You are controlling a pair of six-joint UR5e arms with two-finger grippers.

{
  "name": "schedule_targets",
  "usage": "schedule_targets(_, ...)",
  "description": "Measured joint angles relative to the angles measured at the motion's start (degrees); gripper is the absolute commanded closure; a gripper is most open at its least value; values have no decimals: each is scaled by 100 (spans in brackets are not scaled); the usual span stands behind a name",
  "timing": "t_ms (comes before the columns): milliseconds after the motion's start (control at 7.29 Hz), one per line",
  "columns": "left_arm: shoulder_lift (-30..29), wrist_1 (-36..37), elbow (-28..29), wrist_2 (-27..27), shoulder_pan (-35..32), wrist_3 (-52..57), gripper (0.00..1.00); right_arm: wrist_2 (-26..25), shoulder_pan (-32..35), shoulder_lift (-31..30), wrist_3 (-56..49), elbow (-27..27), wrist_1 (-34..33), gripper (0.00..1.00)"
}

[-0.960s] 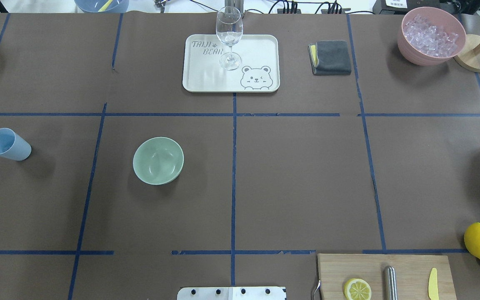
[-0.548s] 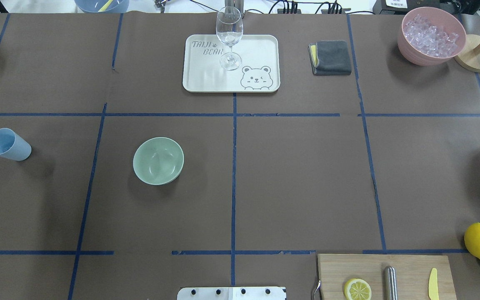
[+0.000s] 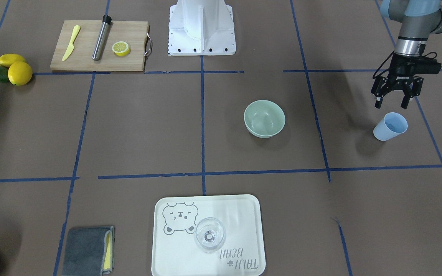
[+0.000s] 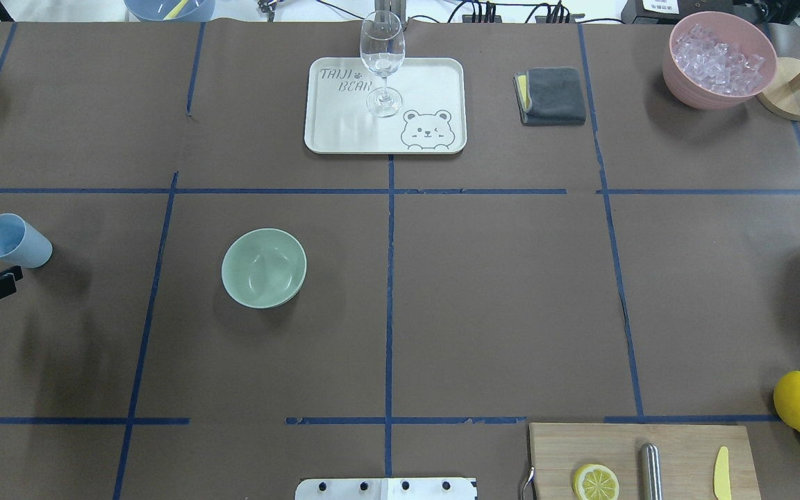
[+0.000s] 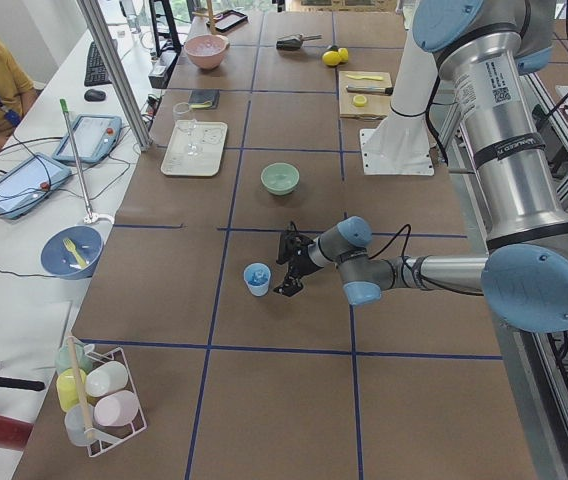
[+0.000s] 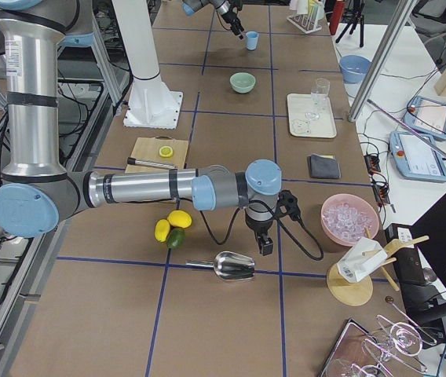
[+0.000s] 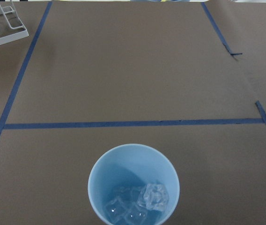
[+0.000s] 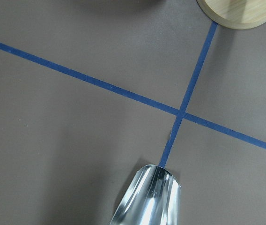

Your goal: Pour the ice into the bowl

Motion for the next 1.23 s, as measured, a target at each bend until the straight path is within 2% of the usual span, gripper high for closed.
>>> schedule_targets(274, -322, -28, 304, 42, 40, 88, 0, -8, 0, -5, 10, 8, 6, 0)
schedule_targets(823, -762, -241, 805, 27, 18, 956, 0, -23, 0, -2, 35, 19, 9, 0)
schedule_targets(1234, -872, -325, 1017, -21, -286, 1233, 1, -46, 0, 41, 43, 7, 9, 0)
